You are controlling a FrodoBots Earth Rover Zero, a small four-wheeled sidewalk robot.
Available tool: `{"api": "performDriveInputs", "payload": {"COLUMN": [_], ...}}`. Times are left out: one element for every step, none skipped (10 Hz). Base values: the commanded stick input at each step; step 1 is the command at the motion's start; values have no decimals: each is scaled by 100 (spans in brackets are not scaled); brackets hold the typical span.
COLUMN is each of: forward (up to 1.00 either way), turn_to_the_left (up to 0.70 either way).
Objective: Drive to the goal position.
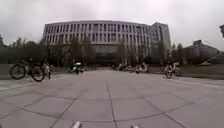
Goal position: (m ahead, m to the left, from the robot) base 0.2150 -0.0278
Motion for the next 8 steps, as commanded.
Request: {"api": "performDriveInputs", "payload": {"forward": [0, 0, 0, 0, 0, 0, 0, 0], "turn_to_the_left": [7, 7, 7, 7, 7, 6, 6, 6]}}
